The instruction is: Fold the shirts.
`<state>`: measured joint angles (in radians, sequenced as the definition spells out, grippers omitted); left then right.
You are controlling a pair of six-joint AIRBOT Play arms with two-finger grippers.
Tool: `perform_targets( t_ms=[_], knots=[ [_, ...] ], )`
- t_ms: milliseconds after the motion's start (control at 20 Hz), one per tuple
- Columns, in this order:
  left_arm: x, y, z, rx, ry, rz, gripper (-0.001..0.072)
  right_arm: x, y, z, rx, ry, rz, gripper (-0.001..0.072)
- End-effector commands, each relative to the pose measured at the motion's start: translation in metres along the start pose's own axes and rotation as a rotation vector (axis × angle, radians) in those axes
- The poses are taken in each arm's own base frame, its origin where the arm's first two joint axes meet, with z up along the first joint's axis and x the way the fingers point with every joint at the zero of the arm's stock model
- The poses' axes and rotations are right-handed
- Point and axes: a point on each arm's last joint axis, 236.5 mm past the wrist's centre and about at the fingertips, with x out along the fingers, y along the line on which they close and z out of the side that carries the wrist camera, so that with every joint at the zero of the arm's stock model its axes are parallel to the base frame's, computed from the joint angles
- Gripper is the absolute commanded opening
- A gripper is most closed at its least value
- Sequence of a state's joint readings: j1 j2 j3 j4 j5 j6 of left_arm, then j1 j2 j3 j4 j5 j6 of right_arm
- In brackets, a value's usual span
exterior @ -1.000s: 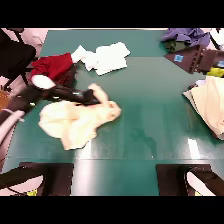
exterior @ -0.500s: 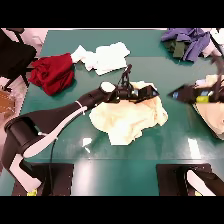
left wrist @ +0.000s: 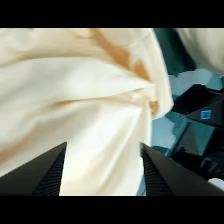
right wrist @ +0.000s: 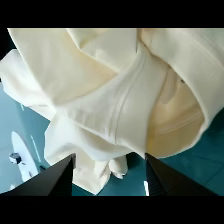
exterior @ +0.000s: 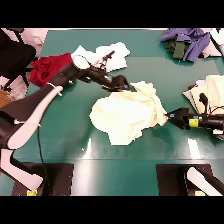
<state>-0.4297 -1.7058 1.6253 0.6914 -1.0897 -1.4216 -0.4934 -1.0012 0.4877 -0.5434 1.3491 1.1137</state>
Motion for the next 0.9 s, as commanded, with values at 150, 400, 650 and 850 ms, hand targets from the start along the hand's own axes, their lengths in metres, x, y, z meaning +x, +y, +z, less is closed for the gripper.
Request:
perform_targets(
  t_ms=[150, 400, 650, 850],
  knots=[
    [-0.076, 0.071, -0.007, -0.027, 0.065, 0.197, 0.053, 0.057, -0.003, -0.066, 0.113, 0.009, 0.015, 0.0499],
    [-0.083, 0.08, -0.021, -0.01, 0.127, 0.221, 0.0531, 0.086, -0.015, -0.063, 0.173, -0.196, -0.09, 0.0495],
    [-0.1, 0.125, -0.075, -0.097, 0.316, 0.296, 0.053, 0.105, -0.022, -0.019, 0.178, -0.319, -0.178, 0.0495],
    [-0.103, 0.143, -0.125, -0.248, 0.344, 0.238, 0.053, 0.118, 0.028, 0.02, 0.008, -0.333, -0.147, 0.0196]
  ],
)
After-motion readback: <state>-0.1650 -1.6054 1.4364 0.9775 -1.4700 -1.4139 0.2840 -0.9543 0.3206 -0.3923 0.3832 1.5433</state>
